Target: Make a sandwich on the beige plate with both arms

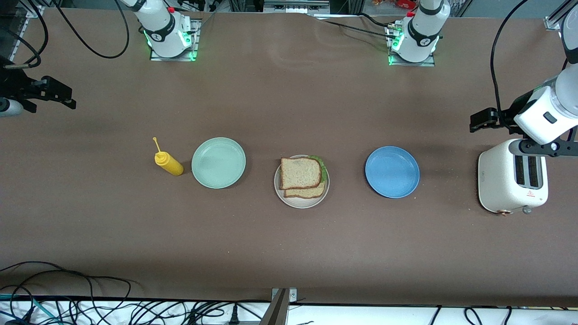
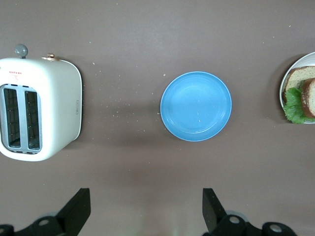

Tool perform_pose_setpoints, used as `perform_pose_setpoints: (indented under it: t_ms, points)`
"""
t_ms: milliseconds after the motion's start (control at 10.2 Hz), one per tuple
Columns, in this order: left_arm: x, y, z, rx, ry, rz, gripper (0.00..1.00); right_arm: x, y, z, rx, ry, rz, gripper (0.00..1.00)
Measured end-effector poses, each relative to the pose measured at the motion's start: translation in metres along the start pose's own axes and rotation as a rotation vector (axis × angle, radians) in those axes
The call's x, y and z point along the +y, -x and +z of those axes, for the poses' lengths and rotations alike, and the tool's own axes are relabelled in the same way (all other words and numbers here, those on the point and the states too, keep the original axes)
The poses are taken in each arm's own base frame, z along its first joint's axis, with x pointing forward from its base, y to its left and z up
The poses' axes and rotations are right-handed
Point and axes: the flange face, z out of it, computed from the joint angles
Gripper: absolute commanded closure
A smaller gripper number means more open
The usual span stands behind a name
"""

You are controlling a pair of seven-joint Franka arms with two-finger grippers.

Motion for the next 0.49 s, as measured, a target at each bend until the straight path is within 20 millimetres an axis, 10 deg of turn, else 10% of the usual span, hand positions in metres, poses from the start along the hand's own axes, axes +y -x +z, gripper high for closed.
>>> perform_pose_setpoints:
  t_ms: [491]
  points:
    - [0.0019, -0.0017, 0.0075, -0.016, 0.0, 0.002, 0.0, 0.0002, -0.0009, -0.0008, 0.008, 0.001, 0.0, 0.0]
